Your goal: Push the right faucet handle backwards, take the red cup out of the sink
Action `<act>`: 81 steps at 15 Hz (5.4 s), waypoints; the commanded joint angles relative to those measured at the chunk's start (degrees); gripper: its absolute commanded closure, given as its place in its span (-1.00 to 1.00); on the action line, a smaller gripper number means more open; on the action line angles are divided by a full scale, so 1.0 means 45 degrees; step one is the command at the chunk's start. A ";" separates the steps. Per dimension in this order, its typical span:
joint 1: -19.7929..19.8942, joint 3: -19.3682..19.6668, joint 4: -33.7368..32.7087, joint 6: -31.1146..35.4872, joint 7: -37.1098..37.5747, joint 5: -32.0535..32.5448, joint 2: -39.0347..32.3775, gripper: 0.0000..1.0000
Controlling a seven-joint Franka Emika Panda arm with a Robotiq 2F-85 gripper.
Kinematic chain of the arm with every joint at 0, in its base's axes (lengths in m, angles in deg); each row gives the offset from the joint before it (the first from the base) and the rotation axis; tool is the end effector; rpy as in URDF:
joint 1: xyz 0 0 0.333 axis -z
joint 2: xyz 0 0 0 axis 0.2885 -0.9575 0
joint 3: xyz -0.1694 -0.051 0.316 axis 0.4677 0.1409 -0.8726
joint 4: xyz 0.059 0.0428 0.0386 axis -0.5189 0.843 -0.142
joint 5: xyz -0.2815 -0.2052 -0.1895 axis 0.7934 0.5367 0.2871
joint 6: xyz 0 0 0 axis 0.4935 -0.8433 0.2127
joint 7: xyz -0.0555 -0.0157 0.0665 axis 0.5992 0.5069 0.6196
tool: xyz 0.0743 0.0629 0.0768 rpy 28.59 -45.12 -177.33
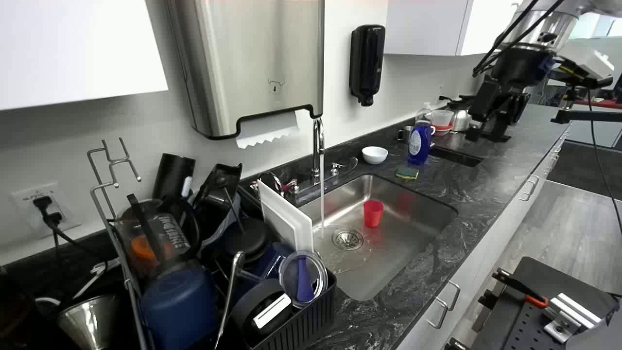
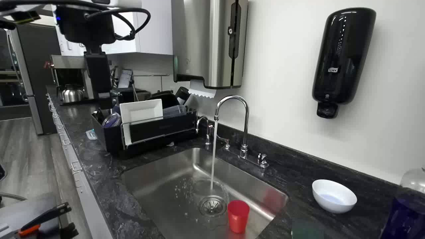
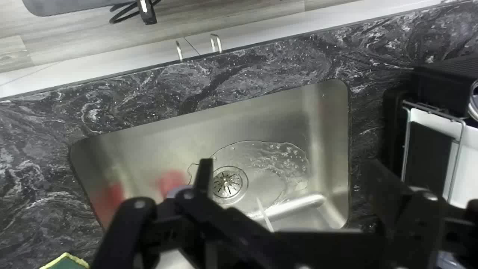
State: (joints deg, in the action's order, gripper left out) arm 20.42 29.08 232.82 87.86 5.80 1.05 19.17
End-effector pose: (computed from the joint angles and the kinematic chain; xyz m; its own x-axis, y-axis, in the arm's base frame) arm 0.2687 -0.0764 0.4883 0.9831 -0.1668 0.0755 -0.1482 -0.9671 -0.2067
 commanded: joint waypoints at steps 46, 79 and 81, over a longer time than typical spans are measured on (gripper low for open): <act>0.1047 -0.0108 -0.7791 0.2576 -0.9117 -0.2341 -1.2142 -1.00; 0.3358 -0.2382 -1.3237 0.0877 -1.4319 -0.4048 -1.7488 -1.00; 0.3484 -0.2515 -1.3815 0.0692 -1.4505 -0.4198 -1.7915 -1.00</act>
State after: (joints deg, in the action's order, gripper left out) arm 33.88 19.69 175.17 94.00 -56.92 -16.16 -58.48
